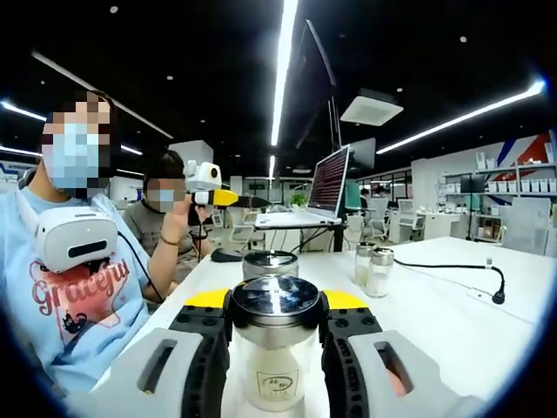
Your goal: Rotate the seasoning bottle until the label or dispensing opening points toward the visible target arrow and the bottle remains upright within the marked orientation range
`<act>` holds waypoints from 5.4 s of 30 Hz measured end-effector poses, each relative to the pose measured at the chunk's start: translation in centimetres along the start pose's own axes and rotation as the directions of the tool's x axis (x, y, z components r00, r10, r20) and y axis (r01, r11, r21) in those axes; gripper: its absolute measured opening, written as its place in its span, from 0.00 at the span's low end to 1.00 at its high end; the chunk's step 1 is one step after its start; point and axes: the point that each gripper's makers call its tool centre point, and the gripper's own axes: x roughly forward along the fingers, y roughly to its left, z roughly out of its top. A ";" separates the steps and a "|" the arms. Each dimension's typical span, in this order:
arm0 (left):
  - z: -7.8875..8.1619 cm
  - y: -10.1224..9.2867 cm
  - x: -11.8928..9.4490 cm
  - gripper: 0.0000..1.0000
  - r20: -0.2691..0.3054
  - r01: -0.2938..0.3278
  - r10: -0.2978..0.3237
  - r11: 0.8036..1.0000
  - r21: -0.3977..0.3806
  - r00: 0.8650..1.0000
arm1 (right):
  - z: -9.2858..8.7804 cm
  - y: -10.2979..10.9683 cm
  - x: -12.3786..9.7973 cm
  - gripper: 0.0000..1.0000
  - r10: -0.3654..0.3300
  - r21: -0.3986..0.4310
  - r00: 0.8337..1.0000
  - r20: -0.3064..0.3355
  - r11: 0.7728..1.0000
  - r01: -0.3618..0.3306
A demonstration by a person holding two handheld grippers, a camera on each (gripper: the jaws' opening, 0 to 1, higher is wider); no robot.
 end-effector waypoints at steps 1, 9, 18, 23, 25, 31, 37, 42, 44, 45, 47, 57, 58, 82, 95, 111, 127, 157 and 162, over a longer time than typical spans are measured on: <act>0.0 0.0 0.0 0.89 -0.001 0.000 0.000 1.000 0.000 1.000 | 0.0 -0.1 0.0 0.39 -0.001 0.000 1.000 -0.003 1.000 0.001; 0.0 0.1 0.0 0.89 -0.003 0.000 0.000 1.000 -0.001 1.000 | 0.0 -0.3 0.1 0.39 -0.049 0.003 0.999 -0.022 0.999 0.049; 0.0 0.1 0.0 0.89 -0.002 0.000 0.000 1.000 -0.001 1.000 | 0.0 -0.4 0.2 0.39 -0.107 0.005 0.994 -0.024 0.994 0.107; 0.0 0.1 0.0 0.89 -0.005 0.001 -0.001 1.000 -0.001 1.000 | -0.1 -0.4 0.2 0.39 -0.148 -0.003 0.988 -0.034 0.989 0.148; -0.1 0.1 0.1 0.89 -0.010 0.004 -0.004 1.000 -0.001 1.000 | -0.1 -0.5 0.2 0.39 -0.159 -0.003 0.987 -0.036 0.987 0.159; 0.0 0.0 -0.2 0.89 -0.004 0.002 -0.003 1.000 -0.001 1.000 | -0.1 -0.2 0.3 0.39 -0.197 0.000 0.979 -0.042 0.980 0.197; 0.1 0.3 -0.3 0.89 0.001 -0.003 0.003 1.000 -0.003 1.000 | -0.2 -0.1 0.3 0.39 -0.241 -0.001 0.969 -0.057 0.970 0.242; 0.2 0.3 -0.4 0.89 0.003 -0.002 0.002 1.000 -0.003 1.000 | -0.2 -0.2 0.3 0.39 -0.273 0.001 0.960 -0.056 0.962 0.274; 0.2 0.2 -0.4 0.89 0.004 -0.001 0.001 1.000 -0.003 1.000 | -0.2 -0.2 0.3 0.39 -0.285 0.003 0.957 -0.057 0.958 0.285; 0.2 0.2 -0.4 0.89 0.003 -0.001 0.001 1.000 -0.003 1.000 | -0.2 -0.2 0.3 0.39 -0.290 0.002 0.955 -0.057 0.957 0.290; 0.1 0.2 -0.3 0.89 0.001 -0.002 0.002 1.000 -0.004 1.000 | -0.3 0.0 0.5 0.39 -0.304 0.004 0.951 -0.057 0.953 0.304; 0.1 0.3 -0.4 0.89 0.003 -0.001 0.001 1.000 -0.007 1.000 | -0.4 -0.4 0.3 0.39 -0.376 0.005 0.924 -0.062 0.926 0.377; 0.1 0.3 -0.4 0.89 0.003 0.000 0.000 1.000 -0.008 1.000 | -0.4 -0.5 0.3 0.39 -0.384 0.005 0.921 -0.061 0.923 0.385; 0.2 0.8 -0.3 0.89 0.009 -0.012 0.012 1.000 -0.014 1.000 | -0.7 -1.5 -0.1 0.39 -0.519 -0.005 0.851 -0.078 0.854 0.521; 0.5 0.6 -0.4 0.94 0.029 -0.019 0.019 1.000 0.004 0.999 | -0.9 -1.3 -0.2 0.38 -0.565 0.017 0.824 -0.037 0.824 0.566; 0.9 0.6 -0.6 0.97 0.048 -0.025 0.023 0.999 0.042 0.999 | -0.9 -1.3 -0.3 0.38 -0.623 0.024 0.782 -0.016 0.781 0.624; 0.6 0.5 -0.3 0.99 0.030 -0.022 0.021 0.999 0.043 0.999 | -1.0 -1.5 -0.3 0.38 -0.668 0.025 0.744 -0.009 0.744 0.668; 0.2 0.2 0.0 0.98 0.008 -0.015 0.015 0.999 0.037 1.000 | -1.2 -1.9 -0.6 0.39 -0.764 0.049 0.645 -0.014 0.644 0.763; 0.0 0.2 0.2 0.98 0.004 -0.012 0.012 0.999 0.032 1.000 | -1.3 -1.9 -0.9 0.58 -0.774 0.035 0.632 -0.032 0.631 0.775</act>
